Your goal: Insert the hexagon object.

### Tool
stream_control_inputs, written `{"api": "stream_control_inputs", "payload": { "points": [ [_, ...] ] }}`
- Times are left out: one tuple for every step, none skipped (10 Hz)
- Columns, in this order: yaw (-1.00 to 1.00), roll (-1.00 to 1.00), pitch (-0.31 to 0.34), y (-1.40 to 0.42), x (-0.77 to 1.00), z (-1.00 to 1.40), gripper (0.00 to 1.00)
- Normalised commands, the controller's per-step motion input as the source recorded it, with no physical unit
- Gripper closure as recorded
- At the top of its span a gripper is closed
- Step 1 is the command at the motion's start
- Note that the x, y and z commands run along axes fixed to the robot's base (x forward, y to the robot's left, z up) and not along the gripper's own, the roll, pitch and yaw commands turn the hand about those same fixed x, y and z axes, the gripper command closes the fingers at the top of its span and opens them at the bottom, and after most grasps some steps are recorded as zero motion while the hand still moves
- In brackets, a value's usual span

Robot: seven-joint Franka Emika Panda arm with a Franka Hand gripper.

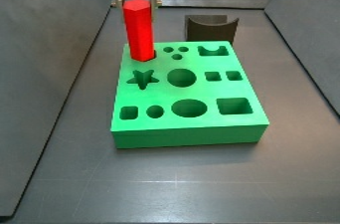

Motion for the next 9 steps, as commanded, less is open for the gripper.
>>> {"api": "stream_control_inputs", "payload": {
  "points": [
    [0.0, -0.09, 0.0, 0.0, 0.15, -0.47, 1.0],
    [0.0, -0.01, 0.009, 0.0, 0.35, -0.59, 1.0],
    [0.0, 0.0, 0.019, 0.0, 0.32, -0.65, 1.0],
    [0.01, 0.01, 0.0, 0.0, 0.19, -0.73, 1.0],
    [0.08, 0.04, -0.057, 0.0, 0.0, -0.97, 1.0],
    [0.0, 0.11, -0.091, -0.01, 0.0, -0.84, 1.0],
    [0.0, 0.05, -0.12, -0.02, -0.1, -0.85, 1.0],
    [0.0, -0.18, -0.177, 0.0, 0.0, -0.53, 1.0],
    [0.0, 0.0, 0.0, 0.0, 0.0, 0.0, 1.0]
  ]
}}
